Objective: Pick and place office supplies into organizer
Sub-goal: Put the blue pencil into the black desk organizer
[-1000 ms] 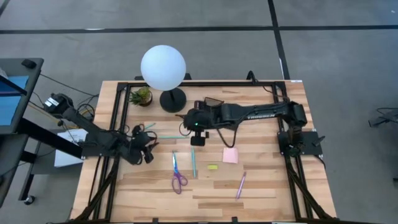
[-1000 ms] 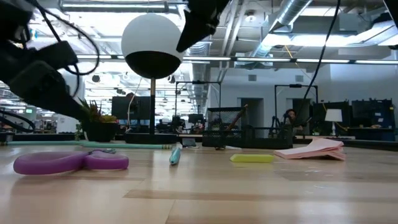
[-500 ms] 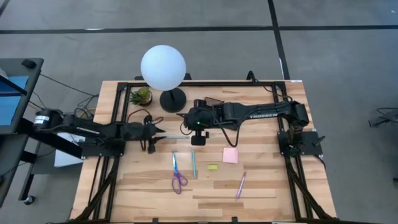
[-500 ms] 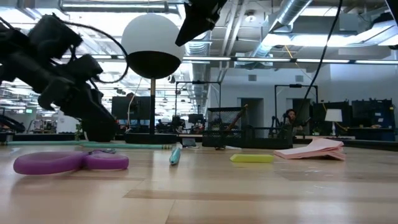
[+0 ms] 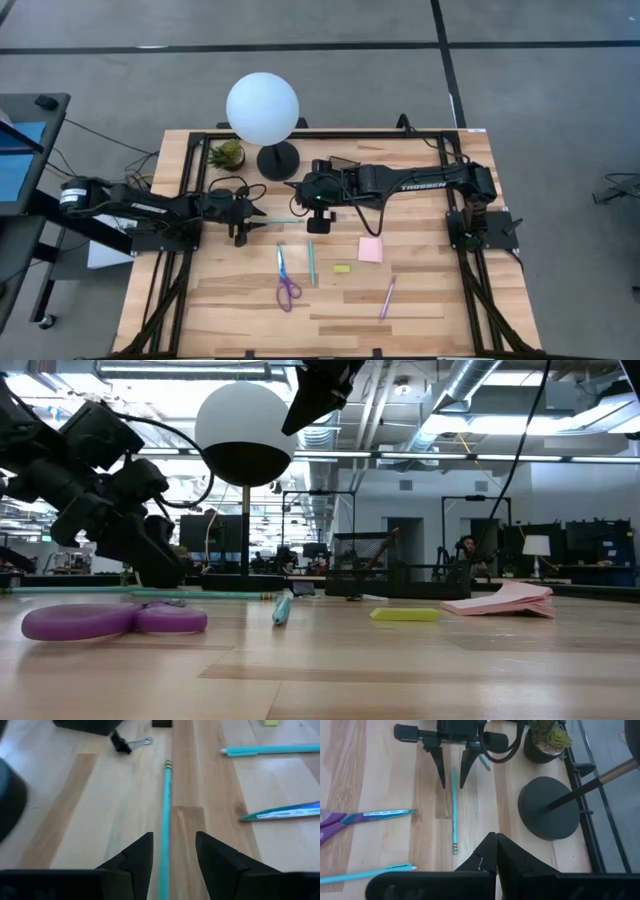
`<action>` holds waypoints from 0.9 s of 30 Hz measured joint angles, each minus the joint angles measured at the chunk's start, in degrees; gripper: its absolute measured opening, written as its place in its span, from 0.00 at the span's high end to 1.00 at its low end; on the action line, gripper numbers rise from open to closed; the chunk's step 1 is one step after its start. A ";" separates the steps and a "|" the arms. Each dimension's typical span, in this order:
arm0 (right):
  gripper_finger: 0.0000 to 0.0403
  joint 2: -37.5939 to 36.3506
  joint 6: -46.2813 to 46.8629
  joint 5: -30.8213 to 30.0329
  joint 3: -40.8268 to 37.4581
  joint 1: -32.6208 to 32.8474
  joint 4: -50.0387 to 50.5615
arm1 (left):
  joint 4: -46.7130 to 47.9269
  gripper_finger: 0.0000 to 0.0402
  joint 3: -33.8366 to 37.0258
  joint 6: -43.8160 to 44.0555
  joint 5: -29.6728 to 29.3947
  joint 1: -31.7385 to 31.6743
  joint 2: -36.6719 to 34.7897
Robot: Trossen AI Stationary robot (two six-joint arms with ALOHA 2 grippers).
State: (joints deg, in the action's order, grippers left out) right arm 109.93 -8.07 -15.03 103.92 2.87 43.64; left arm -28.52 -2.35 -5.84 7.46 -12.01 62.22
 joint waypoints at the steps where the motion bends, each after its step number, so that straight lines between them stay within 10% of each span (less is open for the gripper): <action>1: 1.00 0.00 0.09 0.00 0.00 0.00 0.00 | -2.11 0.65 0.00 0.01 0.22 0.00 1.64; 27: 1.00 0.07 0.09 0.00 0.04 0.02 1.36 | -47.29 0.65 -4.39 5.96 5.49 -4.09 50.52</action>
State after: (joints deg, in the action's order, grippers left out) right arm 110.00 -7.99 -15.03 103.96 2.90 44.99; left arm -75.81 -6.74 0.12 12.95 -16.10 112.74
